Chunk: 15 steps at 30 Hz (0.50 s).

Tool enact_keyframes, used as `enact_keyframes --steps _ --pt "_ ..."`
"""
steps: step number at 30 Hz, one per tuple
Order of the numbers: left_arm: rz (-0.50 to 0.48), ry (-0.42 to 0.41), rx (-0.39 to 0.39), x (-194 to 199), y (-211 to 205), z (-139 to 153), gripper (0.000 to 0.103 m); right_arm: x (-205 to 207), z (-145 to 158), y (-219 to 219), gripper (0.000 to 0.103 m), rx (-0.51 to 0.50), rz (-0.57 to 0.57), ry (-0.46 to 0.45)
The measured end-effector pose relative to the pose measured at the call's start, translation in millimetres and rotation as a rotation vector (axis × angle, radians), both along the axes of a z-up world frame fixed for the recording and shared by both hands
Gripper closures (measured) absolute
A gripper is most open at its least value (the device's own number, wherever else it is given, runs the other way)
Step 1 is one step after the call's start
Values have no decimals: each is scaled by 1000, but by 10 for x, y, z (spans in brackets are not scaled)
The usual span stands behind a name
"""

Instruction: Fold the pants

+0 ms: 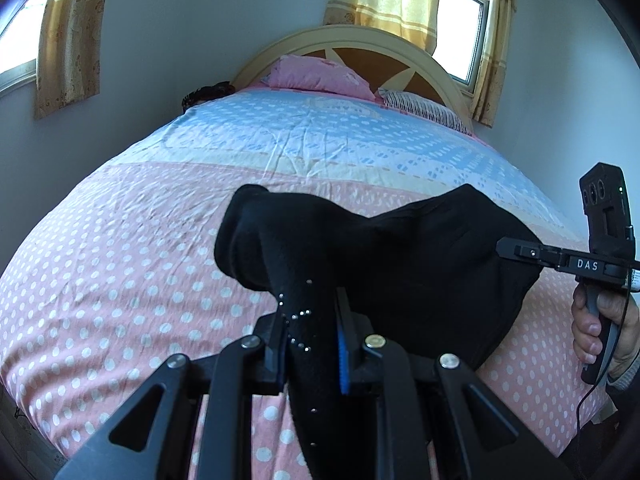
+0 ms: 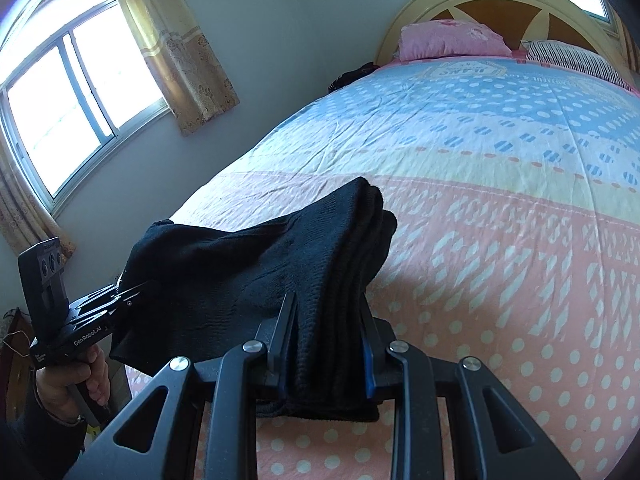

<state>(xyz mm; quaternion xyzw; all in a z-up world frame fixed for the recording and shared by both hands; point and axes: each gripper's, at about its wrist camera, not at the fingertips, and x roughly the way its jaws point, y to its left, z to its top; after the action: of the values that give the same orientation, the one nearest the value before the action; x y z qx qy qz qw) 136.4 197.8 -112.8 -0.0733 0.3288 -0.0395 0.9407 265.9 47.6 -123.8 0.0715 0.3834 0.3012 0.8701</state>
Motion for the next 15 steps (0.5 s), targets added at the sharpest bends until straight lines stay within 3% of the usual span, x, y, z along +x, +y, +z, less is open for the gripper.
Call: enact_keyframes --steps 15 --pt "-12 22 -3 42 46 -164 82 62 -202 -55 76 2 -19 48"
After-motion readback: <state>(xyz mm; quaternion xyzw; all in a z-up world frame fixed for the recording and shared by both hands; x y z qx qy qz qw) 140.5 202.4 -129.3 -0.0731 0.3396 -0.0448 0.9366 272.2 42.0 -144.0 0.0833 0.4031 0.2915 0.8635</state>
